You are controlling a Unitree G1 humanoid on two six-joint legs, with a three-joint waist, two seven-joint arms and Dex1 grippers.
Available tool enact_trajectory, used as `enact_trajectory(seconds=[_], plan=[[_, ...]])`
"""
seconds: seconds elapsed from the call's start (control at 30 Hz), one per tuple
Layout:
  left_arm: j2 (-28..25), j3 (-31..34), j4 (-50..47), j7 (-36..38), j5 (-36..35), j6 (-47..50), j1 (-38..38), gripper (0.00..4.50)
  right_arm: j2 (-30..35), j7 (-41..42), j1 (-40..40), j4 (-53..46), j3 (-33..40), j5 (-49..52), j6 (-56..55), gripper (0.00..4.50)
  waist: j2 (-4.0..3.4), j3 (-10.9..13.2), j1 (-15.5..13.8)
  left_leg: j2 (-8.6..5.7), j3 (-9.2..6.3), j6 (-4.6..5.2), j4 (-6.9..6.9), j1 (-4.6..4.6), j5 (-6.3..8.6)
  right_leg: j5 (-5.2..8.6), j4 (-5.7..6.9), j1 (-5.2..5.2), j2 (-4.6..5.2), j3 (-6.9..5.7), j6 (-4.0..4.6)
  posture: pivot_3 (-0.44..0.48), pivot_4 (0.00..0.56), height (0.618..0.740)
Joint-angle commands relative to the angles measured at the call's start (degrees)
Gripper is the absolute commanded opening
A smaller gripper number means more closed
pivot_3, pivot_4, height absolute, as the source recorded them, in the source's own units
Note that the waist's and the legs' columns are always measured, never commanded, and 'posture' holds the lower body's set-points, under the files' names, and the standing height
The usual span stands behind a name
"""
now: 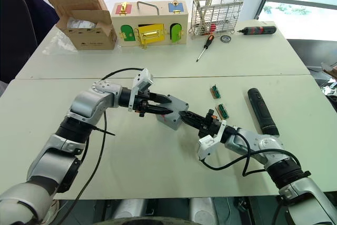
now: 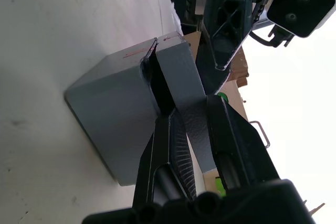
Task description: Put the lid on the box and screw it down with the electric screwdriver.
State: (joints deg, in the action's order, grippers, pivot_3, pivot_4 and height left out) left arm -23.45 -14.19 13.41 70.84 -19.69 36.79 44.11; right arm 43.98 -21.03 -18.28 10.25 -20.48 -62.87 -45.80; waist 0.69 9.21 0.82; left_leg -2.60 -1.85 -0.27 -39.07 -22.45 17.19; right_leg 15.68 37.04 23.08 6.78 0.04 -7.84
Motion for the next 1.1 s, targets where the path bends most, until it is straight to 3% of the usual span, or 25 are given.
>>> enact_trajectory(seconds=[0.03,0.6,0.93,1.1], plan=[[-0.3,2.3,-1.0,0.2,-2.0,1.2,2.1,2.44,0.4,-0.6,-0.3,-1.4,-0.2,-0.4,0.7,0.08,0.00,0.0,0.0,0.00,0.00,0.00,0.00,-0.01,0.00,0.00,0.00,0.00,0.00,0.00,0.00,0.000,0.150,0.730],[-0.8,-0.7,0.0,0.1,1.7,-2.6,0.8,2.44,0.5,-0.2,-0.6,2.1,-2.8,0.0,1.6,0.08,0.00,0.0,-0.1,-0.01,0.01,0.00,0.01,-0.03,0.00,0.00,-0.01,0.00,0.00,0.01,0.00,0.000,0.150,0.730],[-2.2,-5.7,0.5,1.1,7.1,-8.0,-1.6,2.44,0.8,0.6,-0.8,2.6,-4.1,0.3,1.0,0.08,0.00,0.0,-0.1,-0.01,0.01,0.00,0.01,-0.02,0.00,0.00,-0.03,-0.01,0.01,0.01,0.00,0.000,0.150,0.730],[-2.3,-7.9,1.6,0.0,9.9,-7.7,-2.5,2.38,1.4,1.1,-0.8,2.5,-3.9,0.9,0.8,2.41,0.03,-0.2,0.0,0.00,0.01,0.01,0.01,0.17,0.01,0.00,-0.08,-0.21,-0.01,0.01,0.01,0.000,0.150,0.730]])
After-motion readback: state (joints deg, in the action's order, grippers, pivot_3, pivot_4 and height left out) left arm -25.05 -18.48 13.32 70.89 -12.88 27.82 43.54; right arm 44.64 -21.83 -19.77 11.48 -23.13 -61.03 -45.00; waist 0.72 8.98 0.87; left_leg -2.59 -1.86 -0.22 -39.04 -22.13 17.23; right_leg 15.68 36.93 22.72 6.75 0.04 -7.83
